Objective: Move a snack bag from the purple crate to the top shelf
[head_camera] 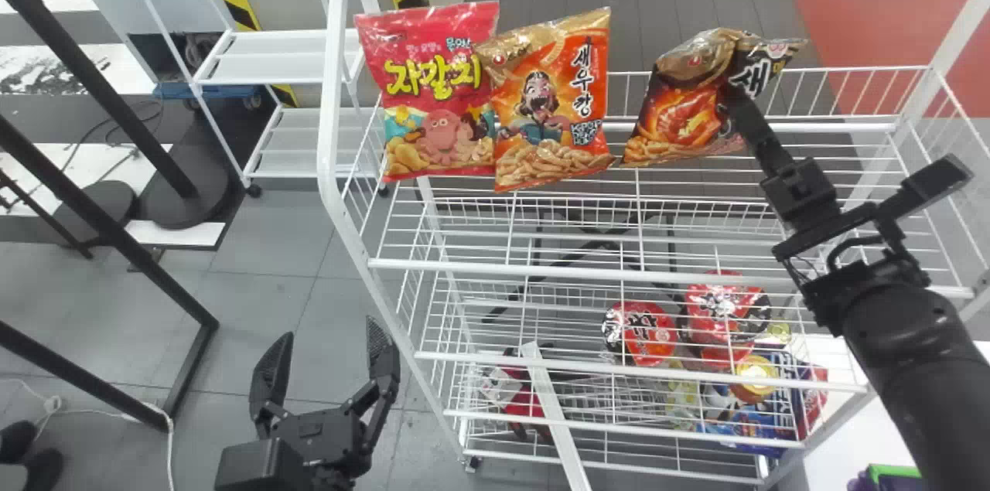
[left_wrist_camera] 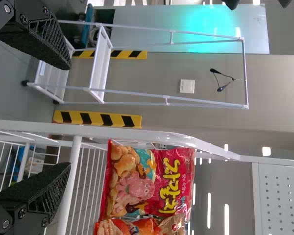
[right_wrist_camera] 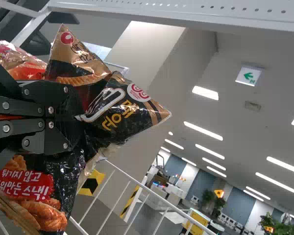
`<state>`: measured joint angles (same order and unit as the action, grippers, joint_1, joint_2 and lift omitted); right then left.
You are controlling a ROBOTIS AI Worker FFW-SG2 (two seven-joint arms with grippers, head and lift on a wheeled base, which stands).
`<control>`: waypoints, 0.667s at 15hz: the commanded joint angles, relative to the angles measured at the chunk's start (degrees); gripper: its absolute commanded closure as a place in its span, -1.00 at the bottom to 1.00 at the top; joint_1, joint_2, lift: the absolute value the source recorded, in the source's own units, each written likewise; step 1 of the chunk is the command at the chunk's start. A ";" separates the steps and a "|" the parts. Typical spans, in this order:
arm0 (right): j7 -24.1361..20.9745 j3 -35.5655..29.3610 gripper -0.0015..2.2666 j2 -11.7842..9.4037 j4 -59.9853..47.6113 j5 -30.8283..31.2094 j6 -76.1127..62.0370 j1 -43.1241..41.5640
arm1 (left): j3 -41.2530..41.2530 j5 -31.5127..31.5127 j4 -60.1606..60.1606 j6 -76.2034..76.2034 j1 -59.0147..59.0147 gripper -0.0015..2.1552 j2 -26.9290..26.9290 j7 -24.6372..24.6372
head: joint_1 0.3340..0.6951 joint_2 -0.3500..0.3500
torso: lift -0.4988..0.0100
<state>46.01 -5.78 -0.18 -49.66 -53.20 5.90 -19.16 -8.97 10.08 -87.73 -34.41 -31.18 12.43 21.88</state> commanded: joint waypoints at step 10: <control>-6.72 2.79 -0.17 0.23 0.79 3.01 -2.25 -0.80 | 0.27 0.56 0.11 -0.60 0.07 -0.88 0.40 -0.09 | 1.00 0.47 | 0.99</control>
<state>39.54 -2.84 -0.18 -48.91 -50.40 3.96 -19.94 -8.74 10.61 -87.68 -35.02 -31.12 12.78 21.79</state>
